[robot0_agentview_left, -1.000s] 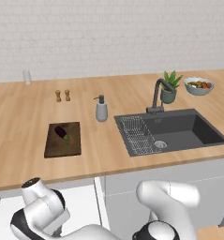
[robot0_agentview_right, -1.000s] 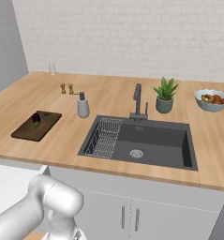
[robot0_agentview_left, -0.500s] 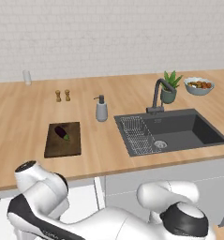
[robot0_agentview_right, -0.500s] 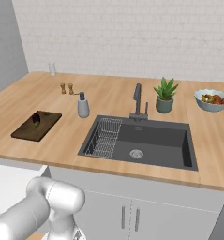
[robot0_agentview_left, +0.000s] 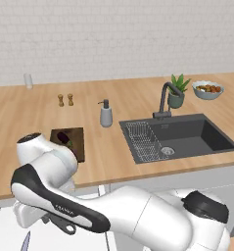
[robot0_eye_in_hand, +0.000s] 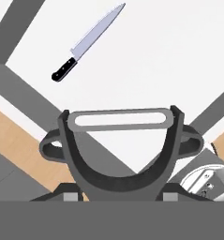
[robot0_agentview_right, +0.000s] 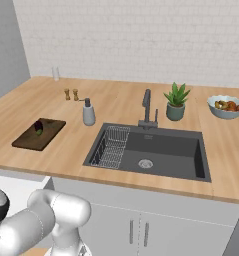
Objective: Place the appropriate cutting tool for cutting the eggplant skin on the cutting board.
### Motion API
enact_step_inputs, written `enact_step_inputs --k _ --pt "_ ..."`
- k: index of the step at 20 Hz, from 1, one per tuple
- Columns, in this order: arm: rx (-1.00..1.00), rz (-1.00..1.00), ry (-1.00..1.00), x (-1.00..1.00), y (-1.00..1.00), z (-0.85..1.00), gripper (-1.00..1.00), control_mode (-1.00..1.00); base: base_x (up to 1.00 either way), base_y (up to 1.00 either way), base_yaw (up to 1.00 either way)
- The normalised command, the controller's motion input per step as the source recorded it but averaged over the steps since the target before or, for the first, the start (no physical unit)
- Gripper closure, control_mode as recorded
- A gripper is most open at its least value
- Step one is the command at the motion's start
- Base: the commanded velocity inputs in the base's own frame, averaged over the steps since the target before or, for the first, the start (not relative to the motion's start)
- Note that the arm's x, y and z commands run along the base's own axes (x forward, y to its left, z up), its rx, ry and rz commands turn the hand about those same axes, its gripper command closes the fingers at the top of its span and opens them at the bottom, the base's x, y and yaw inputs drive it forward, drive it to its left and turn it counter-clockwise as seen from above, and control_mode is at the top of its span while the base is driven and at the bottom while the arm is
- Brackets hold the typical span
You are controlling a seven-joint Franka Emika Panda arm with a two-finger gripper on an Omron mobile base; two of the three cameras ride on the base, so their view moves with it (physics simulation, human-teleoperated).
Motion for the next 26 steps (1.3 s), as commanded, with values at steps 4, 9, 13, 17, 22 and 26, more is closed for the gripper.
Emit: enact_step_inputs --k 4,9,13,17,22,26 --pt "0.0 0.0 0.0 0.63 -0.14 0.61 1.0 -1.0 0.0 0.0 0.0" --pt "0.0 0.0 0.0 0.79 -0.08 0.36 1.0 -1.0 0.0 0.0 0.0" --pt "0.0 0.0 0.0 0.91 0.0 0.05 1.0 -1.0 0.0 0.0 0.0" --pt "0.0 0.0 0.0 0.91 0.0 0.0 1.0 -1.0 0.0 0.0 0.0" --pt "0.0 0.0 0.0 0.95 0.0 0.0 1.0 -1.0 0.0 0.0 0.0" --pt "0.0 0.0 0.01 0.82 0.05 -0.02 1.0 -1.0 0.0 0.0 0.0"
